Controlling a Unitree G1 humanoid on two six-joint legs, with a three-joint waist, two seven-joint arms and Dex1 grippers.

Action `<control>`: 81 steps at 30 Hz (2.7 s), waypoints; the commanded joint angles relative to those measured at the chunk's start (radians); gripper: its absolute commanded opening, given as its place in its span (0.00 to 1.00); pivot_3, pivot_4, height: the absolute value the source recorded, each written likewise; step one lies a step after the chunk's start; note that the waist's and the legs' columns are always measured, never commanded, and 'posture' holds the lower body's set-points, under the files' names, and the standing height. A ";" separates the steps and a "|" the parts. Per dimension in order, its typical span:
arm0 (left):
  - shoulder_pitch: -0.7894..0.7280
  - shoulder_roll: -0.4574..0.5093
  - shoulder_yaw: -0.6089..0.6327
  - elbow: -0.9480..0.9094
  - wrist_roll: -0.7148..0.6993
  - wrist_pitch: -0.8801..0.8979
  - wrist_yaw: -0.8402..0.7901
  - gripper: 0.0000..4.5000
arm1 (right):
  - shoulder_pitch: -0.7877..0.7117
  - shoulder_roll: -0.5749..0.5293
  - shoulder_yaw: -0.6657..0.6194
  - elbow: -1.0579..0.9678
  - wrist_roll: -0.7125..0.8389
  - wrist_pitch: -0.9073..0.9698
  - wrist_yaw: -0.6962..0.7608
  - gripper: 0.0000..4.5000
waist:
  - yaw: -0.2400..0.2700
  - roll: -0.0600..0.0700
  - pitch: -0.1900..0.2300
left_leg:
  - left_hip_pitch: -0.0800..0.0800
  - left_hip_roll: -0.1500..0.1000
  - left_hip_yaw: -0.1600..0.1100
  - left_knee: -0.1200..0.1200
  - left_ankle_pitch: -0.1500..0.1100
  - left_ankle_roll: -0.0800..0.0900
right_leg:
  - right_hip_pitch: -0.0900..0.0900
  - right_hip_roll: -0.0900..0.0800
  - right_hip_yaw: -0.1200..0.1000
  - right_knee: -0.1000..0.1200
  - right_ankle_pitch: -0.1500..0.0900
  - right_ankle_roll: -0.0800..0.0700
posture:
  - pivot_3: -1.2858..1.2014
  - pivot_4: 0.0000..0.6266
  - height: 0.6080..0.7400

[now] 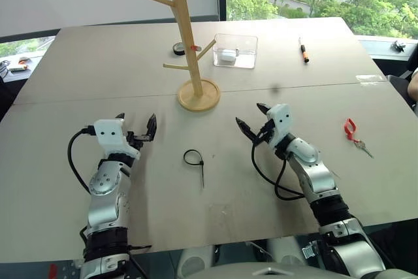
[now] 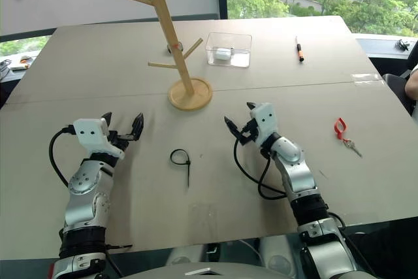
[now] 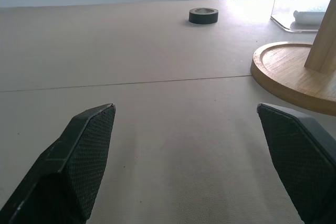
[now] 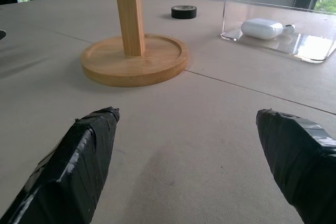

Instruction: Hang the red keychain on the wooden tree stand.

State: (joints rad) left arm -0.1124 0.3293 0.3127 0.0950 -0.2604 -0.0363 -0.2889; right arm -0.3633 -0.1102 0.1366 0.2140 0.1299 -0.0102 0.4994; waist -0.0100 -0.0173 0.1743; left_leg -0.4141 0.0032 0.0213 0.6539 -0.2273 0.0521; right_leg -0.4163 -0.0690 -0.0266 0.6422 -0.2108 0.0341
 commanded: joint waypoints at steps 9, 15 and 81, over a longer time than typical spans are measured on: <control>-0.005 0.017 0.015 -0.034 -0.006 -0.017 -0.006 1.00 | -0.019 -0.002 -0.021 -0.021 0.016 -0.025 0.009 1.00 | 0.000 0.000 0.000 | 0.000 0.000 0.000 0.000 0.000 0.000 | 0.000 0.000 0.000 0.000 0.000 0.000 | 0.52 0.24 1.00; -0.005 0.017 0.015 -0.032 -0.004 -0.019 -0.006 1.00 | -0.017 -0.003 -0.021 -0.024 0.016 -0.024 0.009 1.00 | 0.000 0.000 0.000 | 0.000 0.000 0.000 0.000 0.000 0.000 | 0.000 0.000 0.000 0.000 0.000 0.000 | 0.52 0.24 1.00; -0.122 0.519 -0.437 -0.368 0.060 0.655 -0.521 1.00 | 0.356 -0.439 -0.034 -0.391 0.232 -0.051 0.553 1.00 | 0.025 -0.002 0.002 | 0.000 0.001 0.000 0.000 0.000 0.000 | 0.001 0.001 0.000 -0.002 -0.004 -0.003 | 0.52 0.24 1.00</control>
State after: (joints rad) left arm -0.2305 0.8510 -0.1213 -0.2839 -0.2249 0.6238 -0.8213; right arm -0.0081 -0.5494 0.1183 -0.1408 0.3528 -0.0498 1.0575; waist 0.0152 -0.0194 0.1764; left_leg -0.4138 0.0044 0.0217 0.6543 -0.2274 0.0519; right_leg -0.4155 -0.0684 -0.0266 0.6406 -0.2146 0.0314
